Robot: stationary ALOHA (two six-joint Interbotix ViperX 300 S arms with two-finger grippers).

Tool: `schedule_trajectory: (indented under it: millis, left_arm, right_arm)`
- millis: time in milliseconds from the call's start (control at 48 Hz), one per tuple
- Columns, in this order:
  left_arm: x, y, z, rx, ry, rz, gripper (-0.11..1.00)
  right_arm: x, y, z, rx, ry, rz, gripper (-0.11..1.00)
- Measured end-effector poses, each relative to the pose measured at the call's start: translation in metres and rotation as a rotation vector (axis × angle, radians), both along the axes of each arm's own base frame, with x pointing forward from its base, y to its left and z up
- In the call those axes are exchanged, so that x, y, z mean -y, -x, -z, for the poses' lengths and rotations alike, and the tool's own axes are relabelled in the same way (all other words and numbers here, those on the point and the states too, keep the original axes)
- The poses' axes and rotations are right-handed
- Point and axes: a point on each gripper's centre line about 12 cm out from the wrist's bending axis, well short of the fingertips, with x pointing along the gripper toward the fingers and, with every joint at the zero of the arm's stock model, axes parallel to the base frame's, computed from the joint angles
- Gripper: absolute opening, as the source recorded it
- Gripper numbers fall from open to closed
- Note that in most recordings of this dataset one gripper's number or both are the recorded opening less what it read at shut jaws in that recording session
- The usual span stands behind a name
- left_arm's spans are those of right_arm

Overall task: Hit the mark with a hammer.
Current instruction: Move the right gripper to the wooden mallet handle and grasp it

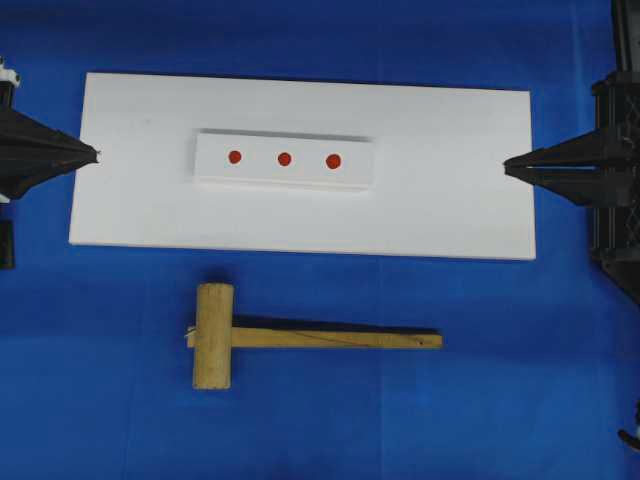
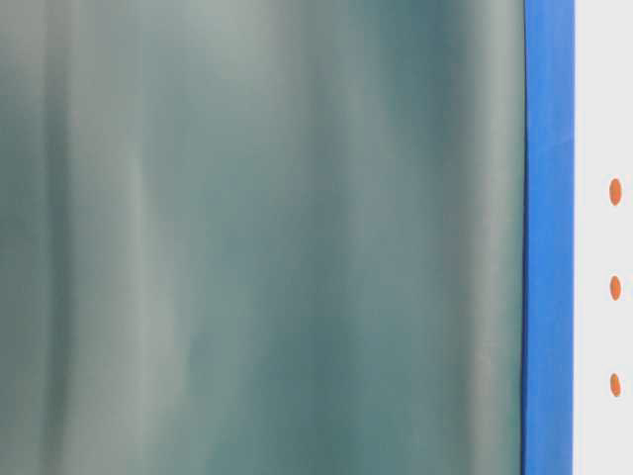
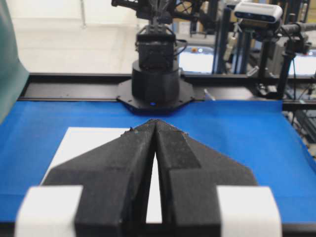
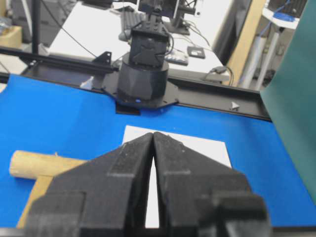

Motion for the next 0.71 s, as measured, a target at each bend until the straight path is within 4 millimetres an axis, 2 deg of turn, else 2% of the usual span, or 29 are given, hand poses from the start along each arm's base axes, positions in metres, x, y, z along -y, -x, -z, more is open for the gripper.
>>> schedule_trajectory:
  millis: [104,208,521,605,709]
  left_arm:
    - [0.0,0.0,0.005,-0.029,0.015,0.003,0.0]
    - [0.001,0.0,0.008,-0.051,0.027,0.007,0.0]
    - [0.001,0.0,0.01,-0.063,0.03,0.006,0.0]
    - [0.001,0.0,0.012,-0.069,0.03,0.006,0.0]
    - [0.001,0.0,0.012,-0.071,0.032,0.006,0.0]
  right_arm:
    - [-0.002,-0.004,0.004,-0.029,-0.017,-0.009,-0.05]
    - [-0.008,-0.013,0.008,-0.088,-0.048,-0.04,-0.06]
    - [-0.048,-0.053,0.02,-0.22,-0.111,-0.183,-0.05]
    - [-0.058,-0.062,0.028,-0.261,-0.132,-0.206,0.01]
    - [-0.064,-0.075,0.039,-0.319,-0.193,-0.204,0.2]
